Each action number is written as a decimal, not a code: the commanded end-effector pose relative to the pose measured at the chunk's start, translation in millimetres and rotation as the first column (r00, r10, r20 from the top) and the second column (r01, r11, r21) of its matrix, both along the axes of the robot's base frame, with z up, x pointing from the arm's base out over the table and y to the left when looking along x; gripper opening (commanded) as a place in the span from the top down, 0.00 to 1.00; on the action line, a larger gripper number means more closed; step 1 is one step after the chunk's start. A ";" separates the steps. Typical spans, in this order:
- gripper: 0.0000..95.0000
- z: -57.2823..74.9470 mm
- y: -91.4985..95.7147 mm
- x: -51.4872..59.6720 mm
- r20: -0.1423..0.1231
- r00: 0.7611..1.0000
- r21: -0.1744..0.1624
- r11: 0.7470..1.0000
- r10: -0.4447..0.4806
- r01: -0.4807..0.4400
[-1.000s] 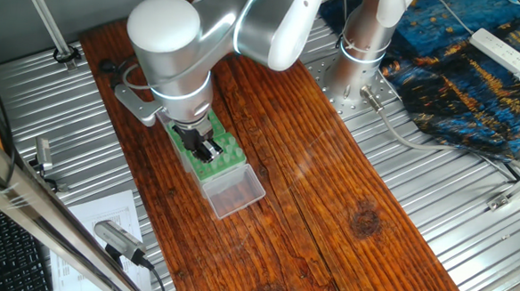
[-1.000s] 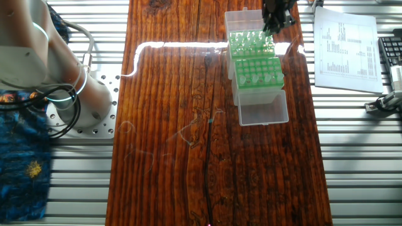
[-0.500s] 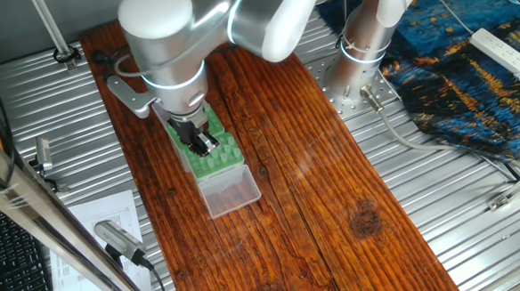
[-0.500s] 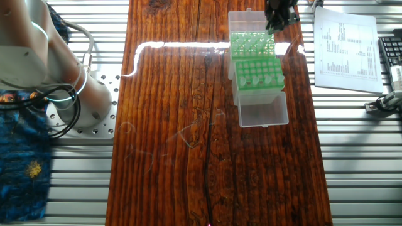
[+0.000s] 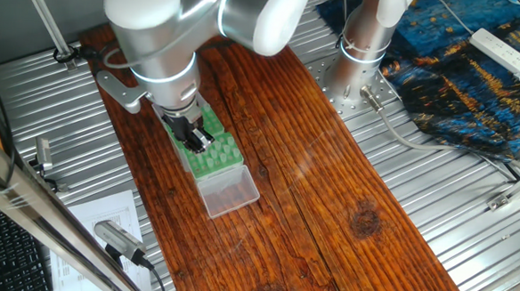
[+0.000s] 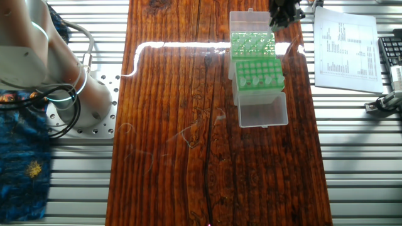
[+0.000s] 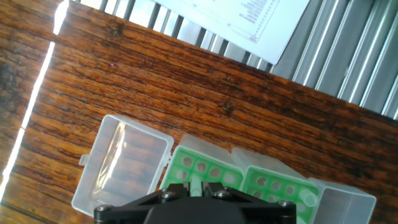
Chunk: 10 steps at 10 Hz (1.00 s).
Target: Transfer all large pipette tips from one holder to another
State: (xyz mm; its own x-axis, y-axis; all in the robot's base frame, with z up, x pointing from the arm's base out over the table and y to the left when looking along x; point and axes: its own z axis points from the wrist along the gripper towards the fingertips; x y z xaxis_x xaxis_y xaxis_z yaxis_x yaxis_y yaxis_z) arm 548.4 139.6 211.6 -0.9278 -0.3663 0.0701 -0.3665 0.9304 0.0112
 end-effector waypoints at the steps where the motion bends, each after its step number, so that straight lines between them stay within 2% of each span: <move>1: 1.00 7.8 2.1 0.2 -0.005 1.000 0.000 1.000 0.003 -0.003; 3: 1.00 16.6 2.6 0.6 -0.007 1.000 -0.001 1.000 0.013 -0.013; 8: 1.00 53.8 -1.5 3.2 -0.019 0.999 0.004 0.999 0.047 -0.047; 10: 1.00 73.2 -4.4 6.7 -0.029 0.998 0.006 0.998 0.064 -0.064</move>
